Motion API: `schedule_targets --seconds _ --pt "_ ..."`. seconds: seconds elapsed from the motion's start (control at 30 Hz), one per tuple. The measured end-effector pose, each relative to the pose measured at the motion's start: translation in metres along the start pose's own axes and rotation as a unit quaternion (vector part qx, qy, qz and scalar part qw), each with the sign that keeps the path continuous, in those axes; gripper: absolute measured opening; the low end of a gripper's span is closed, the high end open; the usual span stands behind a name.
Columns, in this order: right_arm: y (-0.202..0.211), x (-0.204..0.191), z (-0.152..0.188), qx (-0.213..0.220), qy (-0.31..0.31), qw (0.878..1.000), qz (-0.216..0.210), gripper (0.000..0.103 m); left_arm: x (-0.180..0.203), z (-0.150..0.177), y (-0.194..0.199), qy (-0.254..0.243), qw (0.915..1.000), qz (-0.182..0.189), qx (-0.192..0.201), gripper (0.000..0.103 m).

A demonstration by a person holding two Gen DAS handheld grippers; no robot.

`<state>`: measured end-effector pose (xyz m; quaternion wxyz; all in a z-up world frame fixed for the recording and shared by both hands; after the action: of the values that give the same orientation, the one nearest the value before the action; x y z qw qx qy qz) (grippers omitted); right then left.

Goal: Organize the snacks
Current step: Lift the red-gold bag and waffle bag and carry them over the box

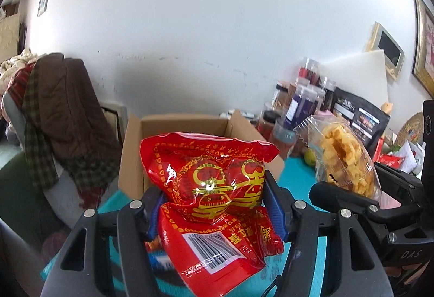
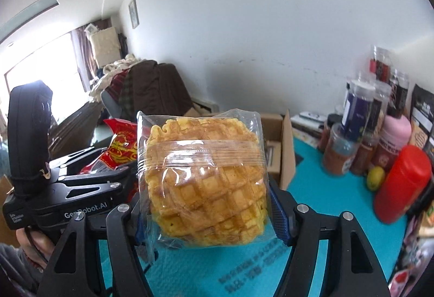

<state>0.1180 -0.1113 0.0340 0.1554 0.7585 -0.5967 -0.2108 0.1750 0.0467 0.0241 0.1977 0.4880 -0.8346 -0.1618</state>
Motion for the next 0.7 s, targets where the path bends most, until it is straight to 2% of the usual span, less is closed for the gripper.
schedule_targets --seconds 0.07,0.23,0.7 --pt "-0.004 0.001 -0.009 0.008 0.004 1.0 0.005 0.07 -0.003 -0.011 -0.007 -0.005 0.9999 -0.011 0.006 0.061" --pt "-0.026 0.012 -0.031 0.014 0.009 1.0 0.011 0.07 -0.012 -0.03 -0.03 -0.006 0.9999 -0.01 0.009 0.061" --pt "-0.099 0.035 -0.059 -0.011 0.007 1.0 0.018 0.07 -0.042 -0.063 -0.101 -0.003 0.9998 -0.009 -0.019 0.061"
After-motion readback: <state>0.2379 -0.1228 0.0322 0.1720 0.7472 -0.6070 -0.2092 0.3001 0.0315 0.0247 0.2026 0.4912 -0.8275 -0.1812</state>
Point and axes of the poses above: each gripper's, at about its wrist camera, not at the fingertips, and y roughly against the way its jaws point, x to its right, z to its underside, the point moved 1 cm from there along -y, roughly the way its jaws point, and after that the axes turned 2 degrees about x, right-handed, at the moved point
